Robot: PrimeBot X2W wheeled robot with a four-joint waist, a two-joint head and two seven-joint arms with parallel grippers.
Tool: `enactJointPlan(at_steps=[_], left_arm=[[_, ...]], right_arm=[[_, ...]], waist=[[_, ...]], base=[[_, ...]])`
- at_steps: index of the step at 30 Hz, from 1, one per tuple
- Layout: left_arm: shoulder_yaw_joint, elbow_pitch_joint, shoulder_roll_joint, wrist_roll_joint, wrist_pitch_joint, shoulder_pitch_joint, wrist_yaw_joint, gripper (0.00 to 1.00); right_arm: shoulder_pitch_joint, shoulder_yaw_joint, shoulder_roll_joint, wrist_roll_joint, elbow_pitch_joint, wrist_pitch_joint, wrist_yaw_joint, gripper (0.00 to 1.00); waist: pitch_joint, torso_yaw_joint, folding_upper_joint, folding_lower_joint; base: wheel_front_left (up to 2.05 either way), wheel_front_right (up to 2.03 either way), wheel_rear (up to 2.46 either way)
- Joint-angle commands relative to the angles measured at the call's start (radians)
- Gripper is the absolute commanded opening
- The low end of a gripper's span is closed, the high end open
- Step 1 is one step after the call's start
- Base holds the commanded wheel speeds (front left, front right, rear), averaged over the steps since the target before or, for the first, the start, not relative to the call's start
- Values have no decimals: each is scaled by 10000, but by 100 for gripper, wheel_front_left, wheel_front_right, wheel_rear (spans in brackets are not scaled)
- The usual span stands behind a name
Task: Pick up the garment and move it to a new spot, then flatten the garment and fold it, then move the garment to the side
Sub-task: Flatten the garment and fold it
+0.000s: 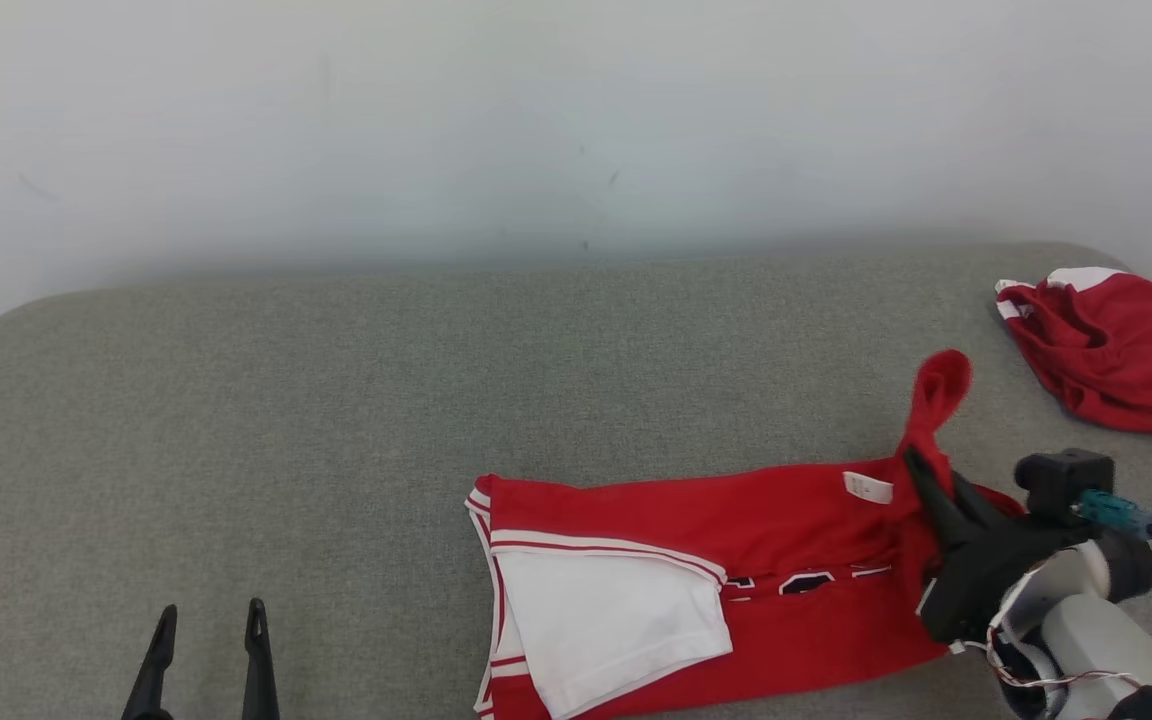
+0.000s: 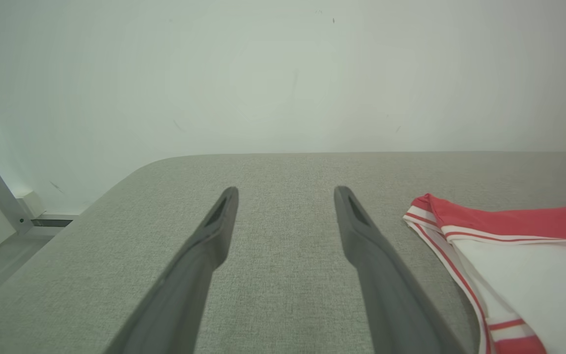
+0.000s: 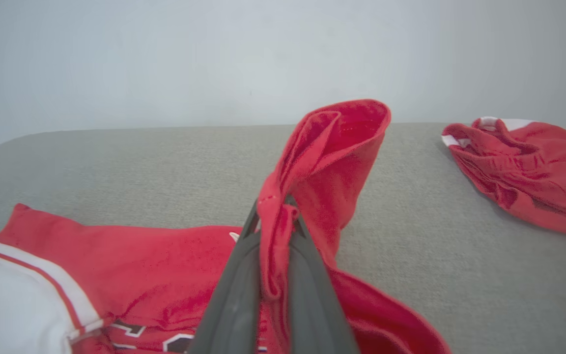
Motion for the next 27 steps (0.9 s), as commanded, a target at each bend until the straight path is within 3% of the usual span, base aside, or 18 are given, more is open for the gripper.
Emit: enactJointPlan(at_steps=[1, 7, 12, 19, 27], left_arm=[[-7, 41, -54, 34, -30, -120, -53, 100], [-59, 173, -127, 103, -30, -194, -162, 100], [-35, 252, -169, 142, -30, -281, -237, 100], [-66, 414, -218, 156, -30, -545, -344, 100], [-3, 547, -328, 165, -30, -775, -423, 100]], right_arm=[[157, 120, 195, -54, -451, 164, -30, 0], [409, 648, 1042, -323, -2163, 951, -30, 0], [432, 1042, 1941, -540, -2676, 1447, -30, 0], [431, 1489, 2822, -694, -2176, 1708, -30, 0], [206, 1740, 3460, -762, -652, 1530, -30, 0]], waist=[[1, 65, 0, 0], [-7, 414, 0, 0], [-4, 781, 0, 0], [164, 1317, 0, 0], [419, 1535, 0, 0]], base=[[0, 0, 0], [0, 0, 0], [0, 0, 0], [0, 0, 0], [0, 0, 0]])
